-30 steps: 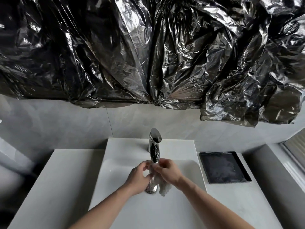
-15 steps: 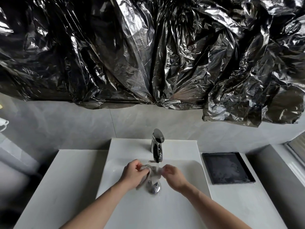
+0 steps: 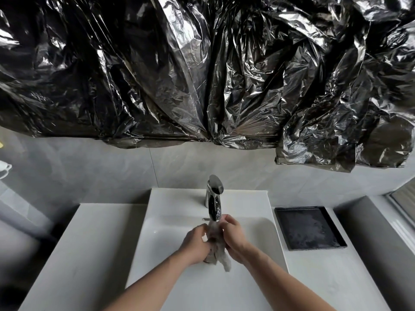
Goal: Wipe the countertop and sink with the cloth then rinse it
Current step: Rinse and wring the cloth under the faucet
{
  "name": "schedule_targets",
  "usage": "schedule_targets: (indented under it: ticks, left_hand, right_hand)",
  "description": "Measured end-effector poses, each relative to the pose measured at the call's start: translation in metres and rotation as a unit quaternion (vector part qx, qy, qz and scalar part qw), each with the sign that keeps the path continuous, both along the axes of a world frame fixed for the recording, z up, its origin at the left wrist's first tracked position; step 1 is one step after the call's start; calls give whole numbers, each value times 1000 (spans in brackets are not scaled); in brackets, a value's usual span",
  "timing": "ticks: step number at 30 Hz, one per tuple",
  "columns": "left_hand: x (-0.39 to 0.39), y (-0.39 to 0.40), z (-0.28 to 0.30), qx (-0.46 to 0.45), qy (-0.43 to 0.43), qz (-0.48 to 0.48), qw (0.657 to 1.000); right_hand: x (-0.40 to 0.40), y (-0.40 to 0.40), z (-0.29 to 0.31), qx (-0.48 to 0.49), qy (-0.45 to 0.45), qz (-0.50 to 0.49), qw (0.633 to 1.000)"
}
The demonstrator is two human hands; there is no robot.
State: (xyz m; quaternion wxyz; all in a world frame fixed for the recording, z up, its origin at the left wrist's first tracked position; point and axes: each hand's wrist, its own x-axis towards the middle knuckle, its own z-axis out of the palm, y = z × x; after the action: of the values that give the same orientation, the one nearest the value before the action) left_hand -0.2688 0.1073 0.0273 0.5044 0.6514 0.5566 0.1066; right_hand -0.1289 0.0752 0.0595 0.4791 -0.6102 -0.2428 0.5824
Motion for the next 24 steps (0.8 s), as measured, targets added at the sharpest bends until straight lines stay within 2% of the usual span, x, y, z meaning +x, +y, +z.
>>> schedule_targets:
  ticks: [2, 5, 9, 11, 15, 18, 21, 22, 24]
  left_hand:
    - [3, 4, 1, -8, -27, 40, 999]
    - [8, 6, 8, -24, -91, 99, 991]
    - [10, 14, -15, -67, -158, 135, 976]
    - [11, 11, -2, -84, -188, 142, 968]
    - [9, 9, 25, -105, -250, 159, 949]
    - [-7, 16, 20, -65, -202, 199, 957]
    - [-25, 18, 10, 7, -19, 172, 985]
    - [-27, 14, 12, 26, 7, 157, 987]
    - [-25, 7, 16, 47, -17, 103, 993]
  right_hand:
    - [10, -1, -3, 1, 13, -30, 999]
    - [26, -8, -12, -20, -76, -54, 995]
    - [30, -25, -29, -37, -151, 77, 985]
    - [24, -28, -35, -16, -174, 150, 973]
    - [11, -21, -27, 6, -228, 154, 961]
    - [8, -12, -19, 10, -230, 131, 964]
    - [9, -4, -13, 16, -292, 109, 950]
    - [9, -2, -12, 22, -302, 113, 946]
    - [8, 2, -11, 31, -319, 137, 937]
